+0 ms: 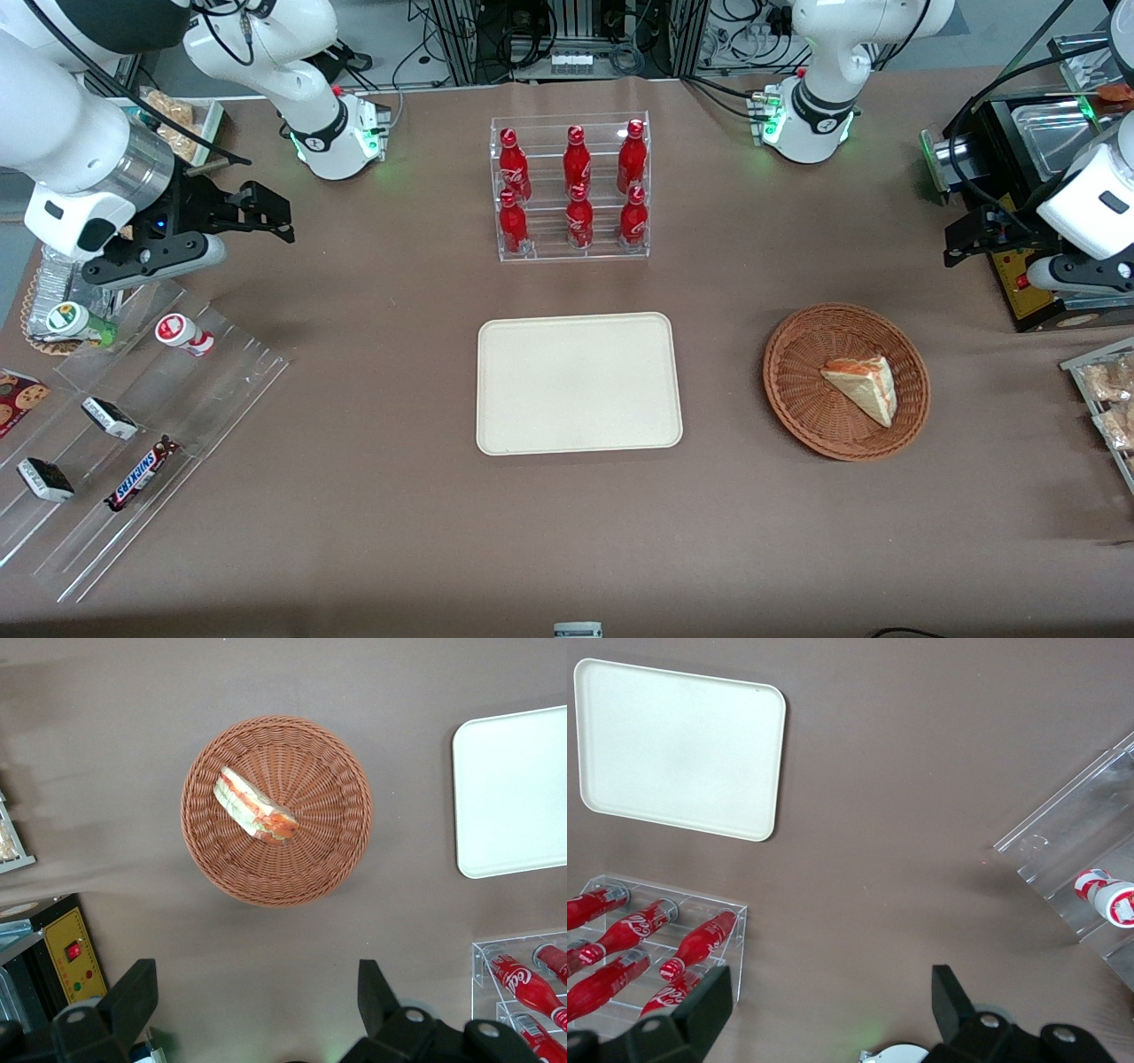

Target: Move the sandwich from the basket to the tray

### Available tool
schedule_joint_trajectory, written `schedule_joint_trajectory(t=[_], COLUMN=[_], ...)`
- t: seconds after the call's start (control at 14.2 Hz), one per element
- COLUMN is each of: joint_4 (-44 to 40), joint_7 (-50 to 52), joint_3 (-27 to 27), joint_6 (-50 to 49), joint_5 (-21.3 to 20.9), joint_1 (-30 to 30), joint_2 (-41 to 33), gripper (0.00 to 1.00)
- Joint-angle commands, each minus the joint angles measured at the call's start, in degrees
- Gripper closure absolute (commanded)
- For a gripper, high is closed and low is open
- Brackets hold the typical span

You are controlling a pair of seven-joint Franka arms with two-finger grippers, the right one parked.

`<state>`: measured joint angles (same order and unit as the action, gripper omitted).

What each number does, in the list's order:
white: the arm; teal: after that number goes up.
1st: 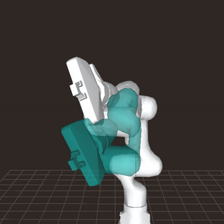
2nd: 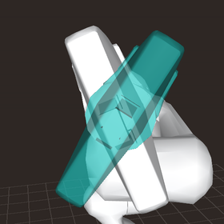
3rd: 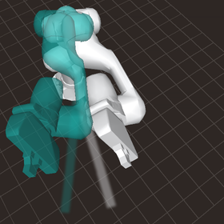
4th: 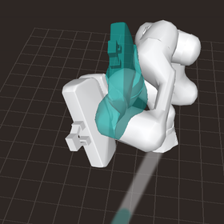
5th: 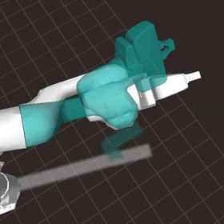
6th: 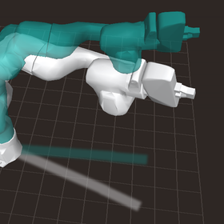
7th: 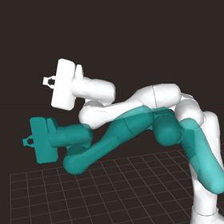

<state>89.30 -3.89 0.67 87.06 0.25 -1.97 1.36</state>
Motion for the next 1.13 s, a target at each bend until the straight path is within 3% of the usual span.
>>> schedule_joint_trajectory(t=[0.0, 0.78, 1.06], joint_4=[-0.4, 0.3, 8.8], joint_7=[-0.9, -0.6, 2.6], joint_3=[0.5, 0.0, 0.0], joint_6=[-1.4, -2.2, 5.1], joint_5=[-0.1, -0.2, -0.2], joint_1=[0.7, 1.2, 0.9], joint_2=[0.0, 0.4, 0.6], gripper=[0.00, 0.00, 0.00])
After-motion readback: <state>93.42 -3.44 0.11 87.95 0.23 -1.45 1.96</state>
